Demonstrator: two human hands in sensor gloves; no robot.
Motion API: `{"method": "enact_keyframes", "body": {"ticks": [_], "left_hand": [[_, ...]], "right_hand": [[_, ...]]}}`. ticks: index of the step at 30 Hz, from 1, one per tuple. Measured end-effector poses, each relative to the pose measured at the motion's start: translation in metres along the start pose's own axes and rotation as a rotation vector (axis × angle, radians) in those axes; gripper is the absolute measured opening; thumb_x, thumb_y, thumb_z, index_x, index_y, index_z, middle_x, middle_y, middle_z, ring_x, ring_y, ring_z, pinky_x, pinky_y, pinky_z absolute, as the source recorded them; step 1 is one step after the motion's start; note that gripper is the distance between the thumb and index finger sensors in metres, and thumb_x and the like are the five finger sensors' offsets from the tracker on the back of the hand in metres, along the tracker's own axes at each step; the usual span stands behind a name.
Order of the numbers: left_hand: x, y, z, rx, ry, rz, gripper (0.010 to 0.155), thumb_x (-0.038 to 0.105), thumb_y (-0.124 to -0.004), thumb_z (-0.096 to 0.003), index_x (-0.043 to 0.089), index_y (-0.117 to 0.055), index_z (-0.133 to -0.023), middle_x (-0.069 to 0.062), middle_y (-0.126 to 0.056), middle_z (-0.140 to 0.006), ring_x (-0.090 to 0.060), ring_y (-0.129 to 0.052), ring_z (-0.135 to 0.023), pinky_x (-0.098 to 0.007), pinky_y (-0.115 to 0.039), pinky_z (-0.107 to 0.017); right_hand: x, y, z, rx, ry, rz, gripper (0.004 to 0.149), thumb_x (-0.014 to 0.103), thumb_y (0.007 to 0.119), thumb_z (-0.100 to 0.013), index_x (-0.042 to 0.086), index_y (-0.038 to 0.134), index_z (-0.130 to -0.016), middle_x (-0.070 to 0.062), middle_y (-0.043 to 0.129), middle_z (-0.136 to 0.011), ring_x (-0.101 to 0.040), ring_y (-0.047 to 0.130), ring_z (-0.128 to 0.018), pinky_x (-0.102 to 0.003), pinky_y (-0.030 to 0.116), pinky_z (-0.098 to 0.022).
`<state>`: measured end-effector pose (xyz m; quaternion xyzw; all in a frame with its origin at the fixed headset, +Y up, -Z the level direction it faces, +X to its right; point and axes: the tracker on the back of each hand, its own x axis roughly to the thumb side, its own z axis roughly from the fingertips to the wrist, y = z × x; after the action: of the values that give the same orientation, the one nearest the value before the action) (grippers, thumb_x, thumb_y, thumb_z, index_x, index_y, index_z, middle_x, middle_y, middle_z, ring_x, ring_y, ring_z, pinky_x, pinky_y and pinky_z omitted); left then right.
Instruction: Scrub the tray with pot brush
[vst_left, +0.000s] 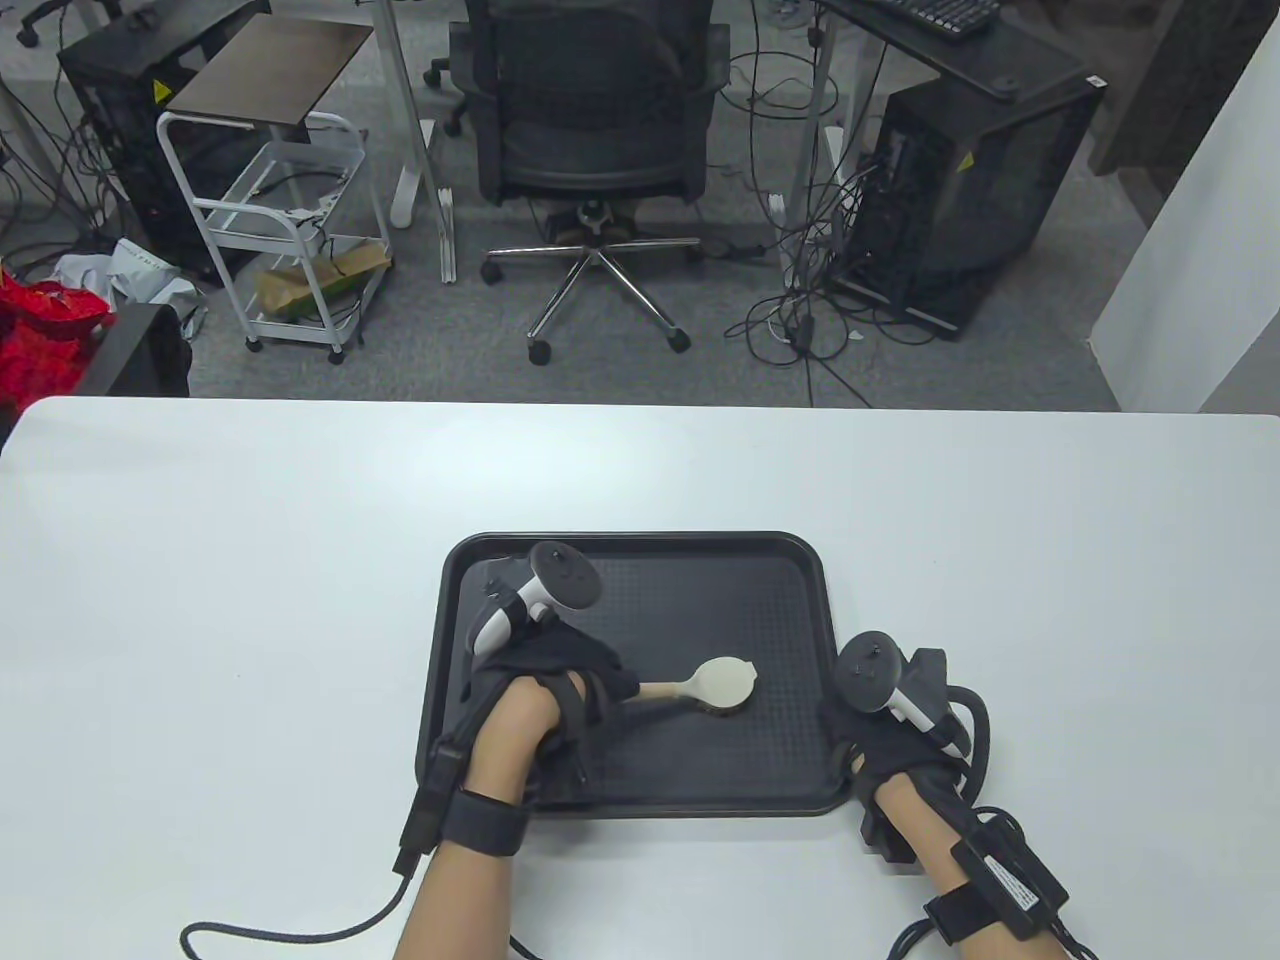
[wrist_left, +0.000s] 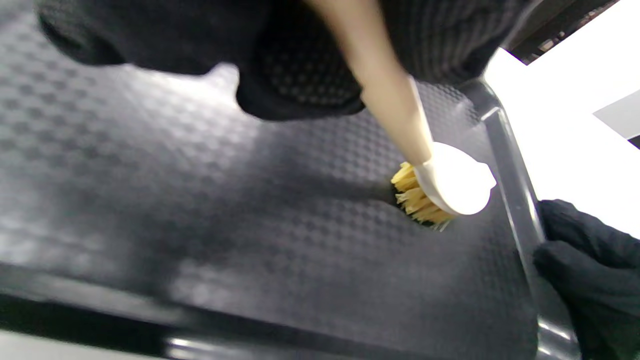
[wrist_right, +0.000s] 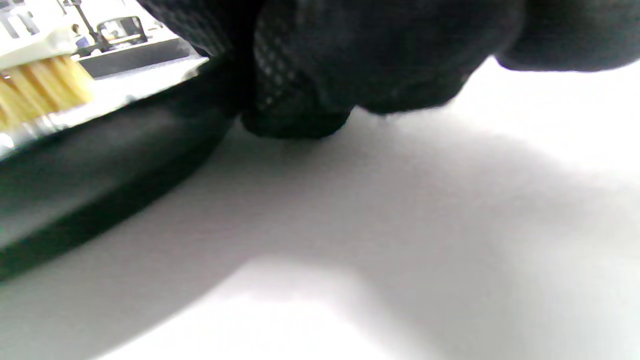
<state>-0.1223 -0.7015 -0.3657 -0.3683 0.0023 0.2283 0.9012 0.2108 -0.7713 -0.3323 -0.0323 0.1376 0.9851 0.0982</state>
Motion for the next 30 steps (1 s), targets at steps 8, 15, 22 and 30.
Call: {"method": "enact_keyframes", "body": {"ticks": [8,15,22,30], "left_hand": [[-0.033,0.020,0.012,0.040,0.065,0.034,0.056,0.049,-0.085,-0.0382,0.016,-0.088,-0.084,-0.007,-0.102,-0.052,-0.025,-0.097,-0.019,-0.053,-0.081,-0.046],[-0.078,0.037,0.022,0.080,0.122,0.118,0.056,0.048,-0.088,-0.0356,0.016,-0.092,-0.081,-0.008,-0.104,-0.050,-0.026,-0.097,-0.018,-0.054,-0.081,-0.044],[-0.125,0.050,0.037,0.131,0.172,0.222,0.054,0.046,-0.092,-0.0337,0.015,-0.095,-0.079,-0.009,-0.104,-0.050,-0.029,-0.096,-0.019,-0.055,-0.079,-0.046],[-0.177,0.061,0.059,0.207,0.220,0.362,0.053,0.042,-0.094,-0.0326,0.014,-0.096,-0.078,-0.010,-0.103,-0.051,-0.032,-0.095,-0.022,-0.056,-0.076,-0.049]], "right_hand": [[0.000,0.000,0.000,0.000,0.000,0.000,0.061,0.037,0.073,-0.048,0.006,0.054,-0.097,-0.004,0.097,-0.040,-0.023,0.094,-0.013,-0.045,0.083,-0.023],[0.000,0.000,0.000,0.000,0.001,0.000,0.061,0.037,0.073,-0.048,0.006,0.054,-0.097,-0.004,0.098,-0.040,-0.023,0.094,-0.013,-0.045,0.083,-0.023],[0.000,0.000,0.000,0.000,0.001,0.000,0.060,0.037,0.073,-0.048,0.006,0.054,-0.097,-0.004,0.097,-0.040,-0.023,0.094,-0.013,-0.045,0.083,-0.023],[0.000,0.000,0.000,0.000,0.000,-0.001,0.060,0.037,0.073,-0.048,0.006,0.054,-0.097,-0.004,0.097,-0.040,-0.023,0.094,-0.013,-0.045,0.083,-0.023]]}}
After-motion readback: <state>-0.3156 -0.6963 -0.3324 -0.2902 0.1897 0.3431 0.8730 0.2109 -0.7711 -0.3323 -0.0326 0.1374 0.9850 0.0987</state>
